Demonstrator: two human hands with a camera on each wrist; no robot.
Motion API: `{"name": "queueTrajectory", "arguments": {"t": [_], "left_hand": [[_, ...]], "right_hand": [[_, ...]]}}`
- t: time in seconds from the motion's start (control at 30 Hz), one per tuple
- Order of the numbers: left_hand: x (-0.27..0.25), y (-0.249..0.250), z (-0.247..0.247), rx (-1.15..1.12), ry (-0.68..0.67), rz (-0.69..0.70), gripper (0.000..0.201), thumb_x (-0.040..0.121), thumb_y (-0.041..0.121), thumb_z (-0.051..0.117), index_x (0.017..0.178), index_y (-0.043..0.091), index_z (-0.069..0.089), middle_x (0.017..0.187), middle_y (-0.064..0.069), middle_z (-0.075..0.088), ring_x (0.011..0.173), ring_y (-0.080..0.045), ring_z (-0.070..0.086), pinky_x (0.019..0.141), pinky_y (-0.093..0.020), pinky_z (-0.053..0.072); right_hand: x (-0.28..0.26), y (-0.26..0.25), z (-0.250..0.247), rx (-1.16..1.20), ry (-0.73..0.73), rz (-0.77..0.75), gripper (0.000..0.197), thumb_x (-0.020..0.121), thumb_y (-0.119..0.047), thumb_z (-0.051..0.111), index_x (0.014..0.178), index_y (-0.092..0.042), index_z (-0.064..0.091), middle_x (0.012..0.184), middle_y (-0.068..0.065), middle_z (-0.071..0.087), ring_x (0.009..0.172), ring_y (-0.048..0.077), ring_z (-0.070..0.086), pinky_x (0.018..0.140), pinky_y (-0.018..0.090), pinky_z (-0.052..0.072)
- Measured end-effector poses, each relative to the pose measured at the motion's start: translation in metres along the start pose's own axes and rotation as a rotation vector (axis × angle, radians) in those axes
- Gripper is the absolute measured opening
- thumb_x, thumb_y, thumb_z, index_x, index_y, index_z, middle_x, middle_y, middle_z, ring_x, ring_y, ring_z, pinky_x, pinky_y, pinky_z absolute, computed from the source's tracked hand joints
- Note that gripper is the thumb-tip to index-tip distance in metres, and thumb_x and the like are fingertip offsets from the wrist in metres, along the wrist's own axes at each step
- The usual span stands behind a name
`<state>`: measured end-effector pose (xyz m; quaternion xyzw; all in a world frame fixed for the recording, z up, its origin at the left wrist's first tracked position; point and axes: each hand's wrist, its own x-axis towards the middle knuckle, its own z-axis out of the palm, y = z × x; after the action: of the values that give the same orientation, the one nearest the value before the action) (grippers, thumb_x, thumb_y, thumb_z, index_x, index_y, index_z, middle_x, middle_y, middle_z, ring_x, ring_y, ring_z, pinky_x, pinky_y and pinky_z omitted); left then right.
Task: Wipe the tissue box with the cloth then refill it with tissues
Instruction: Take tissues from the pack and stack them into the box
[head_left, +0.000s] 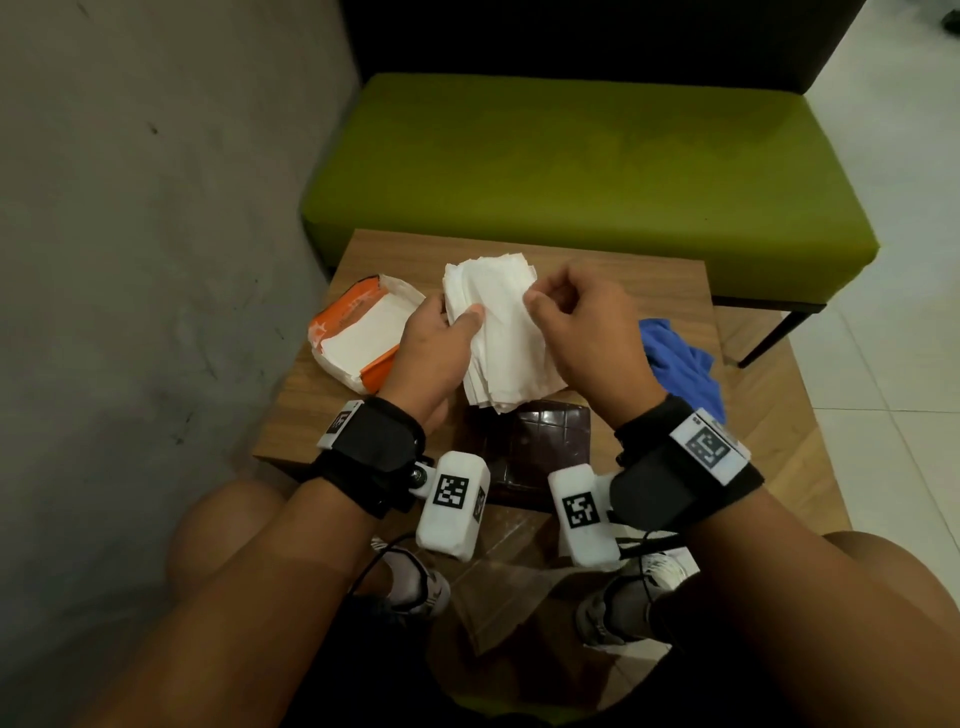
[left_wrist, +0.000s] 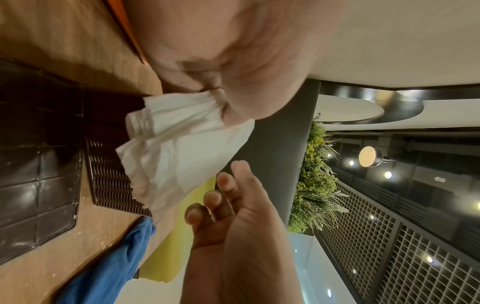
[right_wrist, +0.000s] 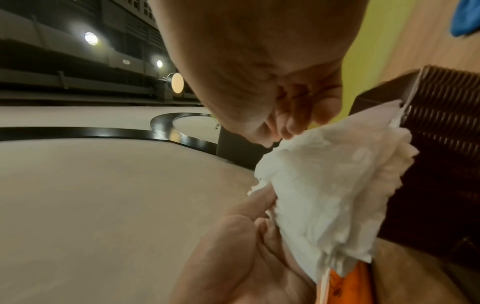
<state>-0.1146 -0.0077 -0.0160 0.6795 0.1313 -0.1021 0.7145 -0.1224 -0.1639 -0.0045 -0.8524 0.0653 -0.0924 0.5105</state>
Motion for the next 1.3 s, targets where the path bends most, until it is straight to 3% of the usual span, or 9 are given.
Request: {"name": "queueTrajectory", "arguments": {"t": [0.17,0.37,0.43,0.53,0.7,0.9,1.07,1.2,1.3], "left_hand": [[-0.001,-0.003,0.002,0.063,-0.004,0.04,0.021,0.112,0.015,0.056,0.132,0.019,0.061,0.123,-0.003,0.074,0.111,-0.018,0.074,0.092,-0.037,0.064],[0.002,-0.004,-0.001,0.091,0.024,0.038,0.028,0.112,0.017,0.056,0.14,0.016,0.059,0.13,-0.002,0.071,0.117,-0.018,0.071,0.094,-0.035,0.061],[0.003,-0.004,-0.001,0.085,0.027,0.031,0.027,0.112,0.017,0.056,0.139,0.018,0.059,0.13,-0.003,0.072,0.117,-0.019,0.072,0.096,-0.039,0.062],[0.004,-0.005,0.002,0.083,0.013,0.041,0.028,0.111,0.016,0.057,0.139,0.02,0.06,0.129,-0.003,0.073,0.114,-0.019,0.074,0.096,-0.041,0.064],[0.008,-0.006,-0.003,0.085,0.044,0.013,0.029,0.112,0.016,0.057,0.14,0.015,0.06,0.131,-0.004,0.072,0.119,-0.021,0.071,0.105,-0.048,0.06],[0.012,-0.003,-0.013,0.027,0.01,-0.037,0.024,0.112,0.015,0.057,0.136,0.018,0.062,0.134,-0.003,0.073,0.123,-0.023,0.071,0.108,-0.05,0.059],[0.013,-0.001,-0.021,0.01,-0.007,-0.058,0.03,0.112,0.014,0.057,0.141,0.016,0.062,0.132,-0.003,0.075,0.12,-0.021,0.073,0.106,-0.047,0.06],[0.011,-0.002,-0.024,0.054,0.011,-0.07,0.025,0.111,0.016,0.058,0.135,0.017,0.065,0.129,-0.004,0.076,0.118,-0.023,0.074,0.106,-0.049,0.06],[0.008,-0.001,-0.02,0.091,0.035,-0.054,0.027,0.111,0.015,0.059,0.138,0.014,0.064,0.127,-0.003,0.075,0.116,-0.023,0.074,0.099,-0.043,0.062]], "right_hand": [[0.007,-0.002,0.005,-0.071,-0.127,0.012,0.015,0.093,-0.031,0.077,0.095,-0.019,0.068,0.073,-0.008,0.059,0.066,0.008,0.054,0.063,0.031,0.044],[0.015,-0.002,-0.006,0.047,-0.048,0.082,0.019,0.097,-0.018,0.064,0.081,-0.021,0.056,0.083,0.008,0.069,0.073,0.02,0.061,0.071,0.05,0.058],[0.015,-0.001,-0.007,0.125,-0.117,0.135,0.016,0.098,-0.025,0.069,0.088,-0.02,0.058,0.093,0.015,0.074,0.072,0.021,0.064,0.066,0.045,0.057],[0.012,0.001,0.001,0.044,-0.236,0.138,0.023,0.093,-0.034,0.078,0.09,-0.016,0.064,0.083,0.008,0.069,0.065,0.017,0.061,0.06,0.034,0.049],[0.018,0.007,-0.01,0.11,-0.141,0.213,0.016,0.097,-0.013,0.068,0.085,-0.017,0.059,0.084,0.005,0.064,0.07,0.017,0.059,0.06,0.031,0.051],[0.02,0.005,-0.024,0.181,-0.087,0.258,0.017,0.098,-0.005,0.057,0.084,-0.013,0.055,0.066,0.0,0.058,0.039,0.0,0.047,0.041,0.015,0.04],[0.029,0.012,-0.029,0.252,-0.031,0.383,0.02,0.092,-0.008,0.065,0.078,-0.018,0.054,0.074,-0.001,0.058,0.073,0.018,0.058,0.069,0.037,0.051],[0.028,0.012,-0.032,0.249,0.034,0.338,0.02,0.09,-0.001,0.065,0.08,-0.015,0.054,0.073,-0.001,0.057,0.058,0.006,0.057,0.052,0.022,0.048],[0.025,0.005,-0.025,0.166,0.096,0.193,0.009,0.088,-0.006,0.065,0.088,-0.013,0.059,0.078,0.005,0.061,0.065,0.015,0.059,0.058,0.034,0.052]]}}
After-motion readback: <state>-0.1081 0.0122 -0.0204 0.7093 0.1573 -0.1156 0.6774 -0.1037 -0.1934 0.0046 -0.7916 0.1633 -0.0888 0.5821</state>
